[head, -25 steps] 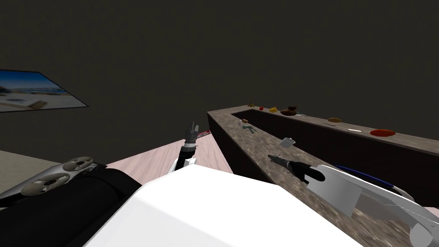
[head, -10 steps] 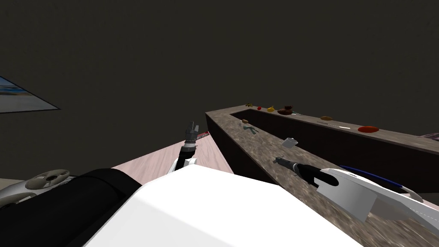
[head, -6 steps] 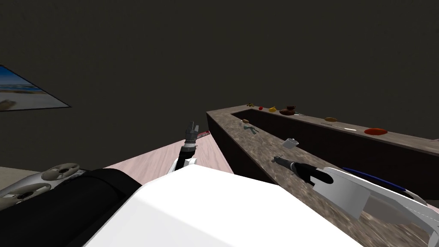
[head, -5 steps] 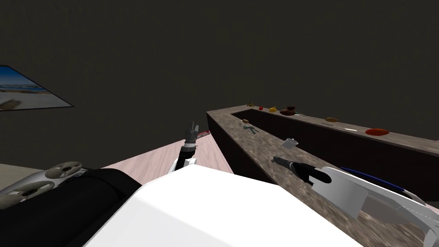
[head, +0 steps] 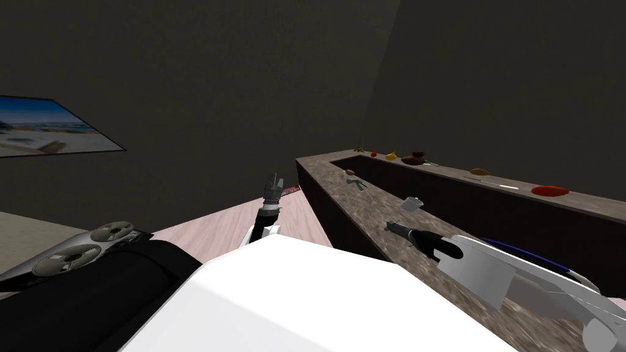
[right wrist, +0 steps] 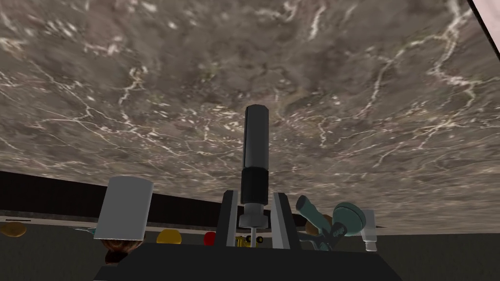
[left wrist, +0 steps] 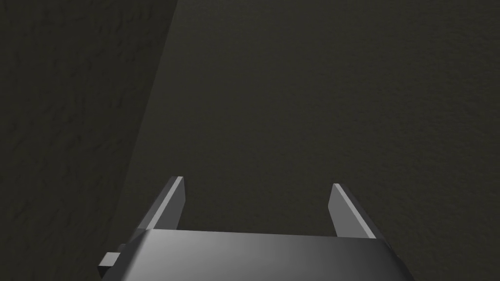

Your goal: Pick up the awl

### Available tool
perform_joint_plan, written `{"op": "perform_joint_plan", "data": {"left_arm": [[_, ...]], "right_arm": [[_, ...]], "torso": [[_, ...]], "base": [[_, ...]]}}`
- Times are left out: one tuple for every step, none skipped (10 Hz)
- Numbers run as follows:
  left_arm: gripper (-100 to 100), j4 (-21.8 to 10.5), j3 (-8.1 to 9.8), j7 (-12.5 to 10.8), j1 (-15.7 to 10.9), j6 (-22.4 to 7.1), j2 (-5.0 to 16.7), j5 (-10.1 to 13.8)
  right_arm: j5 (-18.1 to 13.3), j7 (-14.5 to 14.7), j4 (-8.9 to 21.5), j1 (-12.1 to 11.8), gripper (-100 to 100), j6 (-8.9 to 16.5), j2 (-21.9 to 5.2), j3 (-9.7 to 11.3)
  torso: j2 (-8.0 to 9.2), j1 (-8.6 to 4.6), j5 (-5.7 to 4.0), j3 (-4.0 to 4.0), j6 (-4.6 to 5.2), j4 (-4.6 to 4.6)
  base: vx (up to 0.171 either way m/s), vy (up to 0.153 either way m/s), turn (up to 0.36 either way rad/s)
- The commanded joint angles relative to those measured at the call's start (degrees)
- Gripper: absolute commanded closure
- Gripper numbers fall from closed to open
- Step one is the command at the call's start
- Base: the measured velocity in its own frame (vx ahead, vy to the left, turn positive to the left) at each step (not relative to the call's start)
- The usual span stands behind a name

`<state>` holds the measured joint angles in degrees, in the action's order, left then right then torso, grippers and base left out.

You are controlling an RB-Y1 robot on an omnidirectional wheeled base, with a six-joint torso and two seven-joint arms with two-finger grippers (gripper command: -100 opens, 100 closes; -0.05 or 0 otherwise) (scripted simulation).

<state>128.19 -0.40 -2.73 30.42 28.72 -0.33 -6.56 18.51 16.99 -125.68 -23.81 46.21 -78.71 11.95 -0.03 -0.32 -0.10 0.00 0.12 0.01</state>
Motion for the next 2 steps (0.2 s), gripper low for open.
{"op": "perform_joint_plan", "data": {"left_arm": [[0,0.0,0.0,0.0,0.0,0.0,0.0,0.0],[0,0.0,0.0,0.0,0.0,0.0,0.0,0.0]], "right_arm": [[0.0,0.0,0.0,0.0,100,0.0,0.0,0.0],[-0.05,-0.12,-0.13,0.04,0,0.35,0.04,0.02]], "torso": [[0.0,0.0,0.0,0.0,0.0,0.0],[-0.08,0.09,0.01,-0.05,0.01,-0.02]], "base": [[-0.016,-0.019,0.024],[0.0,0.0,0.0]]}}
